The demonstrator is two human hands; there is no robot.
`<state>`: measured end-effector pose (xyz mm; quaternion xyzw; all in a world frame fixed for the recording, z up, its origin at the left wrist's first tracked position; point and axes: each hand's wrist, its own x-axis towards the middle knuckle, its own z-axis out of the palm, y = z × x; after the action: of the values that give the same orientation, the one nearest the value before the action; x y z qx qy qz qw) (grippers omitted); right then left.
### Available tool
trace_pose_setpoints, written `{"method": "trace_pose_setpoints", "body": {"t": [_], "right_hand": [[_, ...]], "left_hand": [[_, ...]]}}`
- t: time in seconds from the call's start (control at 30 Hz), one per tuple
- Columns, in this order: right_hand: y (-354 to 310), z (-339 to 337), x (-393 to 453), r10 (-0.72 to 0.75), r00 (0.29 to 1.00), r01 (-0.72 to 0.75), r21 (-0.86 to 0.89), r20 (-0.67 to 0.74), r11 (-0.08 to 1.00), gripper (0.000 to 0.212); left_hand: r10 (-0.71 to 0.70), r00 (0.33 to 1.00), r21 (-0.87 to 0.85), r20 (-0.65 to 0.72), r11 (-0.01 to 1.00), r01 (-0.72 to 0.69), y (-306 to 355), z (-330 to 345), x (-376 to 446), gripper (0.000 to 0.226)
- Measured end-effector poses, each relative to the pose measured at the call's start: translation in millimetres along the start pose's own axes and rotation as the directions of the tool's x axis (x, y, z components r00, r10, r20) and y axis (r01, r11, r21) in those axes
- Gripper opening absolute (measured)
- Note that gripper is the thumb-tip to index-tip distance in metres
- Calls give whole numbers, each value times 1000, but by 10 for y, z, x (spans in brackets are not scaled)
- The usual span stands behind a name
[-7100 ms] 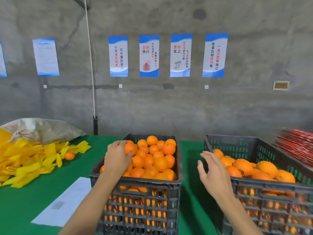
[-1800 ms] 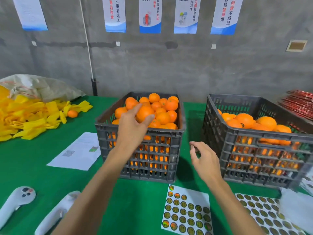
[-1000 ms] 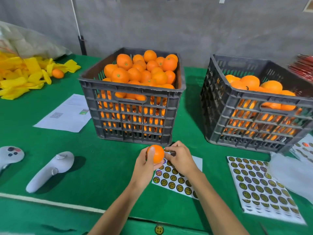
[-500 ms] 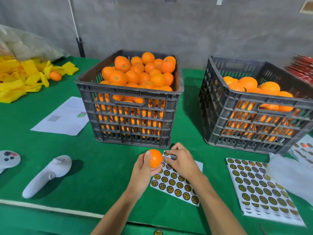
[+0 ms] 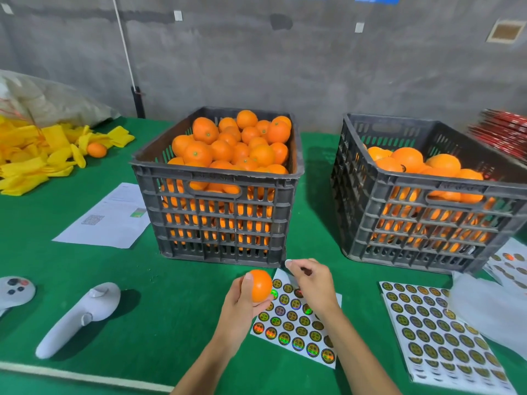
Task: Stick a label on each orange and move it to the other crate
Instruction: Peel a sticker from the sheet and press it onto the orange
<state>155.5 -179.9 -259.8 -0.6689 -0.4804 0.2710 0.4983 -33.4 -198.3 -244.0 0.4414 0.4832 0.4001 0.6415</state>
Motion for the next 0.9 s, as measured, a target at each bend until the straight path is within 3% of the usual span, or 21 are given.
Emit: {"method": "trace_pose_setpoints", "body": {"t": [0.07, 0.27, 0.43, 0.53, 0.63, 0.7, 0.77, 0.9], "right_hand": [[-80, -37, -23, 7, 999, -3, 96, -47, 995, 4], [-508, -220, -137, -201, 979, 203, 197, -31, 959, 7], [-849, -626, -156, -174, 984, 173, 314, -25, 933, 3], [-989, -866, -157, -169, 986, 159, 333, 1, 929, 9], [-1071, -1042, -186, -233, 967, 255, 349, -106, 902, 11], [-1110, -1134, -194, -303, 938, 338, 244, -168, 909, 17], [-1117, -1220, -167, -401, 900, 408, 11, -170, 913, 32], [-1195, -1328, -72, -564, 810, 462, -416, -161, 783, 63]], "left_hand": [[-17, 1000, -17, -3, 1000, 17, 12, 14, -1, 40], [-43, 993, -181, 113, 982, 63, 365, 231, 92, 45], [-7, 973, -260, 231, 963, 68, 792, 480, 91, 36], [21, 958, -277, 287, 959, 62, 985, 644, 57, 42], [41, 944, -308, 329, 949, 66, 1170, 836, 31, 45], [44, 944, -345, 327, 935, 76, 1297, 1012, 0, 40], [55, 951, -364, 303, 929, 62, 1420, 1194, 5, 35], [102, 957, -255, 270, 967, -31, 1662, 1541, 72, 36]]}}
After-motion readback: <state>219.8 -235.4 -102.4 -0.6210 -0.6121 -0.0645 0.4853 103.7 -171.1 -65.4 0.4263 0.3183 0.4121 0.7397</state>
